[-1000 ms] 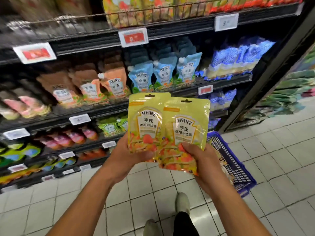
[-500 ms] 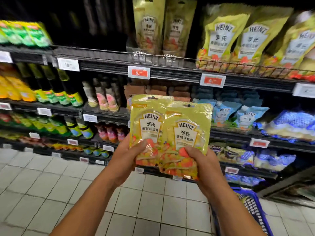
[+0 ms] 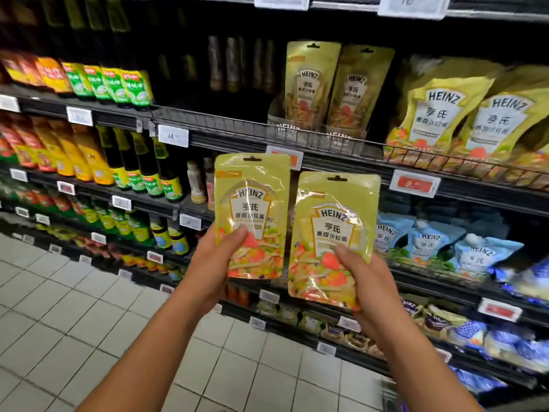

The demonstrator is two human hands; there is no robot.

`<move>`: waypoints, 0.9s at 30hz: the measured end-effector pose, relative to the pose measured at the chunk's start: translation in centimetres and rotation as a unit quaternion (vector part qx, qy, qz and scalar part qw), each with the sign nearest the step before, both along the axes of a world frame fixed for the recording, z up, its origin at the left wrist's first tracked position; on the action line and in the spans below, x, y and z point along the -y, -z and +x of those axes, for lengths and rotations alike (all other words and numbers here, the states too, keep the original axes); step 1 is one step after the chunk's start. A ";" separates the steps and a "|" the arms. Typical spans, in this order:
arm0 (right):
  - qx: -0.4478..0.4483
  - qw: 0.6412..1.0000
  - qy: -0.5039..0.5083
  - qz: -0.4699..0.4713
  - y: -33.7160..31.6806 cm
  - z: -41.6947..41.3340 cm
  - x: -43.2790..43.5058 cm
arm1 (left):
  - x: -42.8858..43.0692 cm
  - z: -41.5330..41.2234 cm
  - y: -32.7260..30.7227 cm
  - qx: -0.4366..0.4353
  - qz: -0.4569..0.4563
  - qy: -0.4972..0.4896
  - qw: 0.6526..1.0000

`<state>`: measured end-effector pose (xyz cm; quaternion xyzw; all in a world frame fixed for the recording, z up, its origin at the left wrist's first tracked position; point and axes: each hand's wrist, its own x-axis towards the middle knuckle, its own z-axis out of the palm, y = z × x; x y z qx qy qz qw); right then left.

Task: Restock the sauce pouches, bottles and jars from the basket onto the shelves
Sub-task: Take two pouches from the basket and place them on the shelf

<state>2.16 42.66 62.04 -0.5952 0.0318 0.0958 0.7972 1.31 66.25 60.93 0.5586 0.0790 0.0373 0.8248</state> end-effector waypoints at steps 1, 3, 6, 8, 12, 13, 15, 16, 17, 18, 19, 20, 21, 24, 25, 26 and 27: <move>0.005 1.000 0.002 0.000 -0.3 0.6 -0.5 | -0.5 0.7 -0.3 0.000 0.004 -0.003 1.000; 0.014 1.000 0.010 0.001 -0.8 2.0 -1.6 | -1.4 2.1 -0.8 0.005 0.012 -0.004 1.000; 0.028 0.999 0.028 0.009 -1.6 4.2 -3.4 | -3.2 4.5 -1.7 0.012 0.036 0.011 0.999; 0.032 0.998 0.046 0.012 -2.1 5.6 -4.7 | -4.6 6.4 -2.5 0.022 0.036 0.024 0.999; 0.048 0.994 0.090 0.027 -3.1 8.0 -7.0 | -7.0 10.3 -4.7 0.030 0.006 0.067 0.997; 0.051 0.993 0.101 0.032 -3.5 8.5 -7.4 | -7.4 11.2 -5.3 0.034 0.008 0.078 0.996; 0.057 0.990 0.120 0.043 -4.1 9.4 -8.0 | -8.2 13.0 -6.4 0.034 0.009 0.102 0.994; 0.062 0.989 0.128 0.047 -4.4 9.8 -8.3 | -8.4 13.8 -7.0 0.030 0.006 0.110 0.993; 0.065 0.988 0.135 0.049 -4.7 10.2 -8.4 | -8.6 14.6 -7.5 0.028 0.002 0.119 0.993; 0.068 0.986 0.141 0.050 -5.0 10.5 -8.5 | -8.7 15.3 -8.0 0.028 0.002 0.127 0.991; 0.071 0.986 0.145 0.047 -5.3 10.9 -8.5 | -8.6 16.0 -8.5 0.030 0.007 0.136 0.990; 0.075 0.986 0.146 0.042 -5.5 11.3 -8.4 | -8.5 16.7 -9.0 0.031 0.016 0.143 0.989; 0.078 0.985 0.147 0.036 -5.9 11.7 -8.3 | -8.3 17.5 -9.5 0.032 0.022 0.148 0.988; 0.088 0.983 0.159 0.008 -7.3 13.4 -7.5 | -7.3 20.1 -11.1 0.046 0.035 0.156 0.986; 0.094 0.982 0.163 -0.003 -7.9 14.2 -7.1 | -6.9 21.0 -11.7 0.052 0.038 0.158 0.985; 0.101 0.981 0.167 -0.010 -8.5 15.0 -6.6 | -6.4 21.9 -12.3 0.056 0.040 0.159 0.985; 0.108 0.979 0.172 -0.013 -9.2 15.8 -6.1 | -5.9 22.7 -12.9 0.058 0.039 0.159 0.985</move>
